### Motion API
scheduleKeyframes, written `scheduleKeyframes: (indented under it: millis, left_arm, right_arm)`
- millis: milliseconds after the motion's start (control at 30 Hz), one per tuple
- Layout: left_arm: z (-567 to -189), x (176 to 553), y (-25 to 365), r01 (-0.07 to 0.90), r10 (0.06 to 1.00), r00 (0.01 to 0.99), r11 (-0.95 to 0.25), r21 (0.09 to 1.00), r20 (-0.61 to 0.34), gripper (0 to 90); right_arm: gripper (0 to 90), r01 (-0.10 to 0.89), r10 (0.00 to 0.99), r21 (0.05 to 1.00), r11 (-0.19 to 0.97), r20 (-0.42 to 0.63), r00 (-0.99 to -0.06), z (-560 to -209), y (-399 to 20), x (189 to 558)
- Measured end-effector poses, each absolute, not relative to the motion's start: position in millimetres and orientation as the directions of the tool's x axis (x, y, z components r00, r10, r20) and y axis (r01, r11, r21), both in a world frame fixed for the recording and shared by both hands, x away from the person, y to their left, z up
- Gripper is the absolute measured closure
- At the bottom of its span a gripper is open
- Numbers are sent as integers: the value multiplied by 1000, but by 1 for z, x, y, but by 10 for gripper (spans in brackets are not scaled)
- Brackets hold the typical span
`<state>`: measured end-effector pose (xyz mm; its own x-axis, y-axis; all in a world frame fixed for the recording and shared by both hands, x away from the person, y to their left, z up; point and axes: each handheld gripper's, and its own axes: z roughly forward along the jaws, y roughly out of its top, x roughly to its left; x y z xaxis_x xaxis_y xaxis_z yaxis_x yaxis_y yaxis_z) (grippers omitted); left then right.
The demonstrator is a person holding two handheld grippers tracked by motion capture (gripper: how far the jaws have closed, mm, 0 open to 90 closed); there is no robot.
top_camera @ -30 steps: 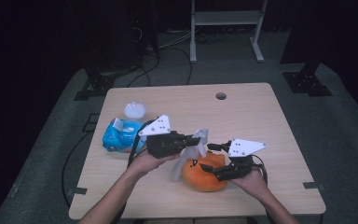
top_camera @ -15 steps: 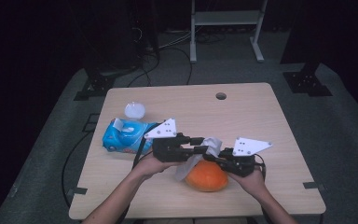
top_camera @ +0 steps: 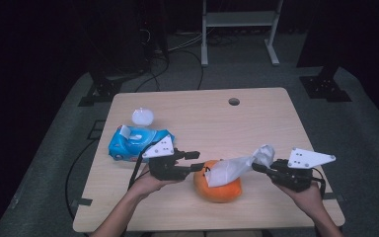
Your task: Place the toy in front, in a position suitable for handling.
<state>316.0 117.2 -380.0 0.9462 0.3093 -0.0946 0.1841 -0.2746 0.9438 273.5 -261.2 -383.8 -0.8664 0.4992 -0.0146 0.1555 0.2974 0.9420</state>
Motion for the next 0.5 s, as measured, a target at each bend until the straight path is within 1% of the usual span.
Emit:
scheduleKeyframes:
  millis: [33,67,100,200,267,333,400,500]
  left_arm:
    - [-383,316,117,189,310,946,-280,941,-98,548]
    - [-388,315,117,196,312,945,-287,938,-102,543]
    - [-392,315,116,196,314,944,-297,935,-99,543]
    - [-401,313,114,192,314,945,-321,927,-87,535]
    - [-403,312,112,189,314,946,-331,925,-81,533]
    - [-404,311,111,184,309,948,-332,925,-77,526]
    - [-404,310,110,182,307,949,-325,928,-78,524]
    - [-404,308,111,168,304,951,-329,929,-65,522]
  right_arm:
    - [872,155,499,942,297,-15,-866,-384,-261,274]
    - [867,168,509,924,344,-33,-860,-386,-266,272]
    - [867,168,509,924,344,-33,-860,-386,-266,272]
    - [845,203,519,893,402,-39,-854,-387,-266,273]
    - [817,220,518,868,446,-50,-854,-385,-260,276]
    - [769,235,509,841,488,-55,-859,-382,-247,281]
    - [760,221,493,833,507,-70,-867,-379,-236,283]
    - [708,203,458,833,515,-67,-886,-376,-218,287]
